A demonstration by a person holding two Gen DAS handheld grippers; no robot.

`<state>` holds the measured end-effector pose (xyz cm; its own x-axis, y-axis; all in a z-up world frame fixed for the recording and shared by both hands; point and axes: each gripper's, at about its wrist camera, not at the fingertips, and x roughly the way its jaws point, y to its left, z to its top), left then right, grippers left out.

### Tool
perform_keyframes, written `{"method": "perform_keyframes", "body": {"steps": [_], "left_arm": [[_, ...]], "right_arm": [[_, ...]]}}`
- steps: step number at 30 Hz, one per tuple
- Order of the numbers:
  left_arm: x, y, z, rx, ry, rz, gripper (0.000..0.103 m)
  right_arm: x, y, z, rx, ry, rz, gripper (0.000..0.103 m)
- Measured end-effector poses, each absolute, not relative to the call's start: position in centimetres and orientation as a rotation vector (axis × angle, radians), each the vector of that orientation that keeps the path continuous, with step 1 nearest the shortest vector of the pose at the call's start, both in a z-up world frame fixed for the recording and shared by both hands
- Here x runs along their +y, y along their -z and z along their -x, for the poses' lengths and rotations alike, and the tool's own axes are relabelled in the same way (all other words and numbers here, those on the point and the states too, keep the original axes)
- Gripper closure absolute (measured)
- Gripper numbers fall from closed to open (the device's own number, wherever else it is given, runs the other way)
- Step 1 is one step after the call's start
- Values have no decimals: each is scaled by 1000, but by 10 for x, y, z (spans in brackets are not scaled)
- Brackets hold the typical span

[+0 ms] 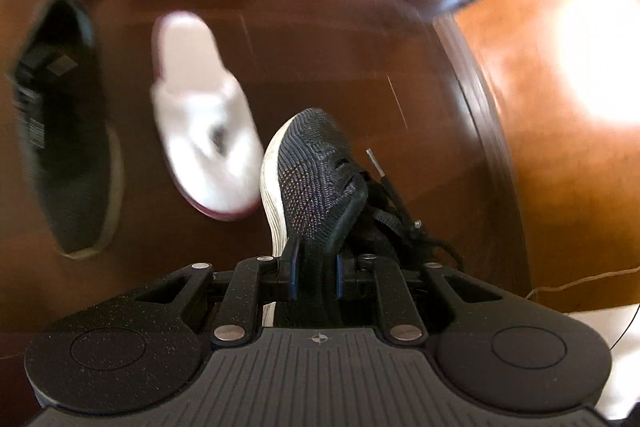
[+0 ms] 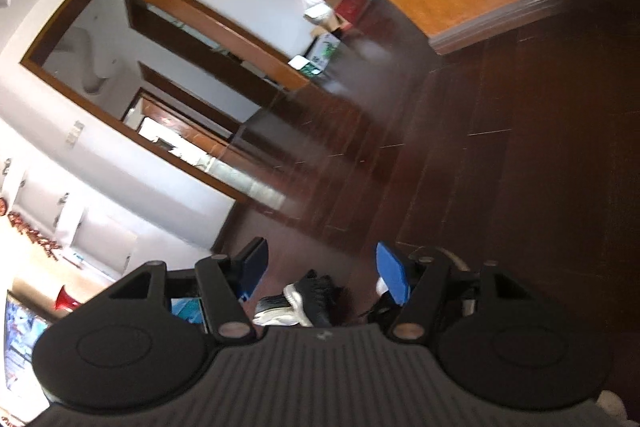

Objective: Organize scattered shoes
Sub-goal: 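Lift and carry the black sneaker with the left tool to the row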

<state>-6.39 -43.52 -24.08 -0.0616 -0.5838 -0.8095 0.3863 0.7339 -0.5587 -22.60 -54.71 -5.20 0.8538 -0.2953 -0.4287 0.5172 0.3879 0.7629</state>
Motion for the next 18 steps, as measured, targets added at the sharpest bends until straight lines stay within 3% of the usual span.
{"method": "perform_keyframes", "body": {"steps": [6, 18], "left_arm": [[-478, 294, 97, 1495, 832, 102, 82], [-473, 361, 130, 1574, 809, -89, 83]], "right_arm": [[-565, 67, 238, 264, 632, -1027, 39], [-568, 101, 243, 350, 760, -1085, 39]]}}
